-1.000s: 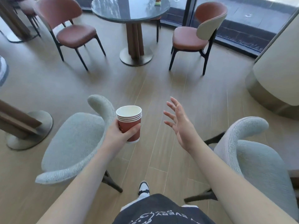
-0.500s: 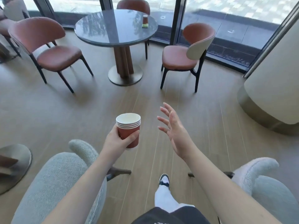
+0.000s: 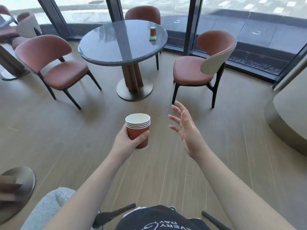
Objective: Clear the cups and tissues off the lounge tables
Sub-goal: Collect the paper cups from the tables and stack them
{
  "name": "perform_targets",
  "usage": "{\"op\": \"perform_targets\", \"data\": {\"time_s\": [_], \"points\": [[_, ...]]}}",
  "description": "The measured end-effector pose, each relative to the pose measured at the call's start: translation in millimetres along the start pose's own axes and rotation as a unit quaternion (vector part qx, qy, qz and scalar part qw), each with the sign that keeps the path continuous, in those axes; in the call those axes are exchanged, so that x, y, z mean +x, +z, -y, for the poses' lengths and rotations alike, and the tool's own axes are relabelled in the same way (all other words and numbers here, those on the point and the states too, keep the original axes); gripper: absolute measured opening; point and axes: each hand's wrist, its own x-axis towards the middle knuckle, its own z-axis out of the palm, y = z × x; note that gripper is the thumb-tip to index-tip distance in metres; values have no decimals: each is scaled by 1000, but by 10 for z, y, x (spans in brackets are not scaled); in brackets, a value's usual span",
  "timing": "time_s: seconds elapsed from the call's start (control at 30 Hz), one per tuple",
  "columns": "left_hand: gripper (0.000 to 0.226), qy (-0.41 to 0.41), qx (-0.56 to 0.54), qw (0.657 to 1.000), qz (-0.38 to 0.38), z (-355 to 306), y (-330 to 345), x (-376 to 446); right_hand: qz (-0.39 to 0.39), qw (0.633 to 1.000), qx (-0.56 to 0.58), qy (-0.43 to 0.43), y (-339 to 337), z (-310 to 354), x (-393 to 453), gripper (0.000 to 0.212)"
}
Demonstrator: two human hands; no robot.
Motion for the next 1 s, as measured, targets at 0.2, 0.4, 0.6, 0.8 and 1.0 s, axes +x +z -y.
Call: {"op": "perform_targets", "data": {"time_s": [0.2, 0.4, 0.6, 0.8, 1.0], "points": [[60, 1, -15, 1000, 0, -73, 128, 871, -10, 1000, -4, 19, -120, -56, 793, 55], [60, 8, -39, 999, 10, -123, 136, 1925, -5, 1000, -26, 17, -84, -79, 1826, 61], [64, -2, -46, 999, 18, -271, -101, 3012, -12, 999, -44, 16, 67, 45, 2917, 66], [42, 5, -35, 999, 8, -423, -253, 3954, -8, 999, -47, 26, 131, 90, 3735, 59], [40, 1, -23, 1000, 3, -528, -121, 4807, -5, 999, -27, 29, 50, 74, 4661, 64]]}}
